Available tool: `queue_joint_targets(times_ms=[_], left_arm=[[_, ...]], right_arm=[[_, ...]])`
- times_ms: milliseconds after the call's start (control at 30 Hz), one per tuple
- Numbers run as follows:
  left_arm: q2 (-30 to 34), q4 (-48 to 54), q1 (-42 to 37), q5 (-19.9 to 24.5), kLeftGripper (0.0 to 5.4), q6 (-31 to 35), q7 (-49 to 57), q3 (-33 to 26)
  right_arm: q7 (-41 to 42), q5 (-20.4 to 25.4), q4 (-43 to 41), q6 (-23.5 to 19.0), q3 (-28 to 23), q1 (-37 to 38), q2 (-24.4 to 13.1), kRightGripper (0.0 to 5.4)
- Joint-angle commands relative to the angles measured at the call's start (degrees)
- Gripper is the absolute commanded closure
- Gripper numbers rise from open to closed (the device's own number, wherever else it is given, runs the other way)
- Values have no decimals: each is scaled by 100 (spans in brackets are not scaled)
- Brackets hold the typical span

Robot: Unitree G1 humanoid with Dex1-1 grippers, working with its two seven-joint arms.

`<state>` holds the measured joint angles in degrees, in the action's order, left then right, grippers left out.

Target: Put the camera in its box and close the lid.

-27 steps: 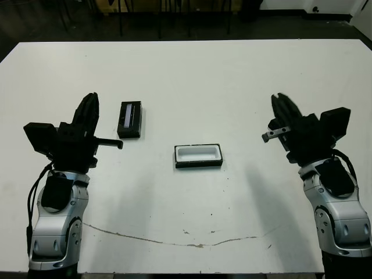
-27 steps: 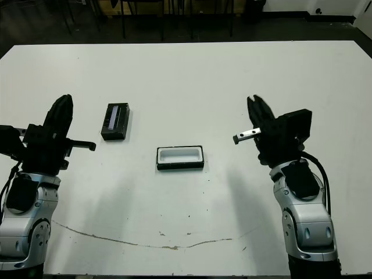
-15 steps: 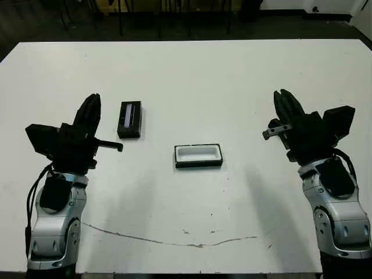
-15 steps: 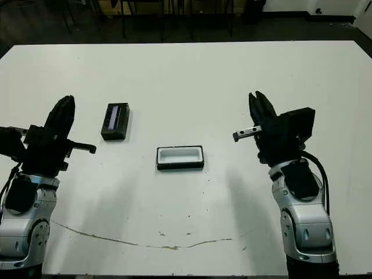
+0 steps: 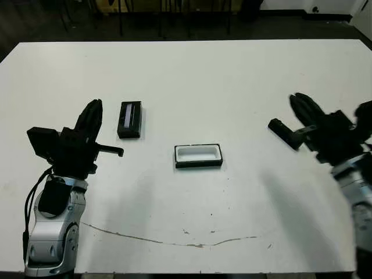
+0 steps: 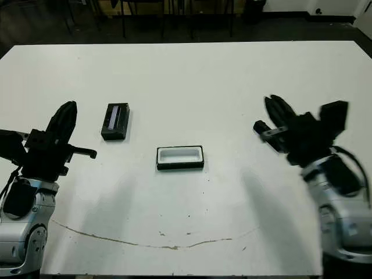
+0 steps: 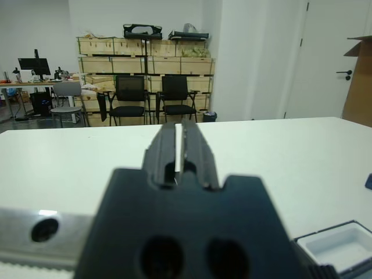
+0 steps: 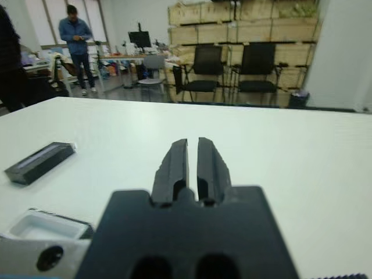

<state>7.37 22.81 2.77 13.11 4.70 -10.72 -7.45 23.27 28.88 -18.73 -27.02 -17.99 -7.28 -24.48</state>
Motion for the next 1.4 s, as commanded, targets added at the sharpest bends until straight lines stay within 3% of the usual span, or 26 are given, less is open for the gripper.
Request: queue_joint_targets(times_ms=[33,133,333,600,667,833,933,1267,1400], left_arm=[[51,-171,96,51,539,-65,-82,-40],[71,-309,87,58,539,-269,-184,-59],[65,-434,102,143,539,-387,-277,-134],[56,-505,156,196,539,-476,-340,-164],[59,-514,165,203,539,-487,-349,-174],[77,-525,199,171,540,-492,-340,-202],[94,-568,204,195,540,-516,-384,-217],[113,-645,212,198,540,-617,-493,-231],[110,-626,226,233,540,-581,-482,-227]], right_arm=[[86,-386,282,395,-61,80,-272,540],[179,-496,444,489,-129,151,-428,540],[624,-9,1056,-106,-326,103,-690,540],[734,-304,1296,-330,-141,239,-1009,540],[1016,-190,1617,-479,-117,152,-1122,540],[2102,-81,2622,-219,-6,-59,-1370,478],[2302,-112,2848,-237,23,-112,-1429,427],[2732,-381,3673,628,135,-227,-1353,248],[2640,-448,3659,657,216,-218,-1312,179]])
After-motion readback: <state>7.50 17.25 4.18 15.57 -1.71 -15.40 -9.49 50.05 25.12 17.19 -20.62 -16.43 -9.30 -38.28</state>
